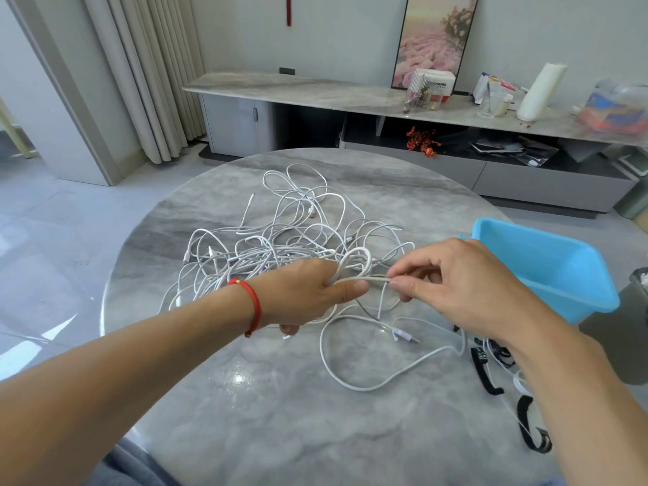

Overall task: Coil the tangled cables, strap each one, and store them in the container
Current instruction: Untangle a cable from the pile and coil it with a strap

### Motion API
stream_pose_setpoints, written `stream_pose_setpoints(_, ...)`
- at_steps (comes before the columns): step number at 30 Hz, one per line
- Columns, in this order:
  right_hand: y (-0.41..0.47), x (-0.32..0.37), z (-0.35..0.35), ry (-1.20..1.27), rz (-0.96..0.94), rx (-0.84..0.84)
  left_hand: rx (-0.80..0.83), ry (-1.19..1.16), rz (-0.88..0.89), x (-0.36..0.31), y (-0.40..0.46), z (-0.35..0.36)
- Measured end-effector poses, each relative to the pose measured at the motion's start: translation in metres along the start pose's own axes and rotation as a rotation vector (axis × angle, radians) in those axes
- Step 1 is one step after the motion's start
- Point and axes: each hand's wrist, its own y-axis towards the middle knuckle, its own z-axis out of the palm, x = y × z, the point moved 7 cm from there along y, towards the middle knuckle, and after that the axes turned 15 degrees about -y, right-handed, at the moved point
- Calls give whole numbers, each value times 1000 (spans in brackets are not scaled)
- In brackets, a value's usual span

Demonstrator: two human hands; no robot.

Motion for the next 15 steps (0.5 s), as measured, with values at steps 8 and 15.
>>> stream_pose_setpoints(8, 2, 1, -3, 133, 148, -193, -157, 252, 102, -13, 4, 7)
stream_pose_setpoints(15, 1, -10, 23, 797, 383, -148, -301, 141, 268, -27, -2, 10)
